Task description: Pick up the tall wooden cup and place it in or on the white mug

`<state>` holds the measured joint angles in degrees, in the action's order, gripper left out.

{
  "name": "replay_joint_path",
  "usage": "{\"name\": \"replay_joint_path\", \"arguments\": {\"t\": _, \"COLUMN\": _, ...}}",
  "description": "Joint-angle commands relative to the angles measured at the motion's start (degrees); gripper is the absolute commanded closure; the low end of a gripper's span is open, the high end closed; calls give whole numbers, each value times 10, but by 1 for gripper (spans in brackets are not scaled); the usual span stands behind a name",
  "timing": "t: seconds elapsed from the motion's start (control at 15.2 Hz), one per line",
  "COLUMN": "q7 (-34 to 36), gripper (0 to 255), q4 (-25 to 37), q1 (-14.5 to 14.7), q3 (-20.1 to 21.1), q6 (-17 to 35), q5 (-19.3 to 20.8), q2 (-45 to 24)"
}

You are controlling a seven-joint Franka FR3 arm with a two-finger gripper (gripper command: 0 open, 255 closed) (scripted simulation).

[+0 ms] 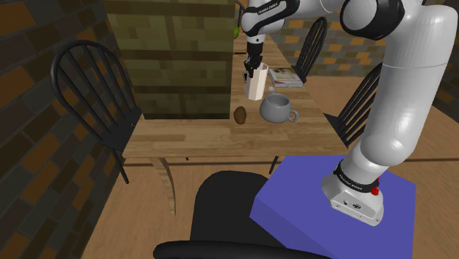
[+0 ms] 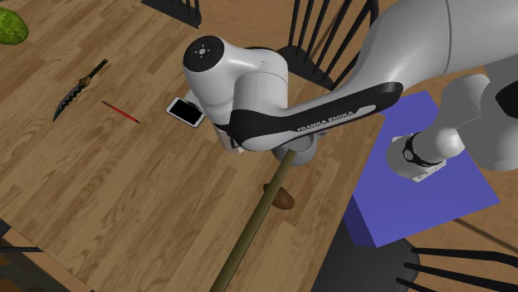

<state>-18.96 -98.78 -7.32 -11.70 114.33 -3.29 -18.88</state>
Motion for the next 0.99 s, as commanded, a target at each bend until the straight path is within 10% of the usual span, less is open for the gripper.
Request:
{"name": "replay_joint_path", "arguments": {"t": 0.0, "q7": 0, "gripper": 255, "q4": 0, "q1": 0, "q3": 0, "q6": 0, "q5": 0, "q2": 0}}
{"name": "replay_joint_path", "arguments": {"t": 0.92, "q7": 3, "gripper": 255, "q4": 44, "q1": 0, "q3": -2, "q6": -62, "q5": 5, "q2": 19}}
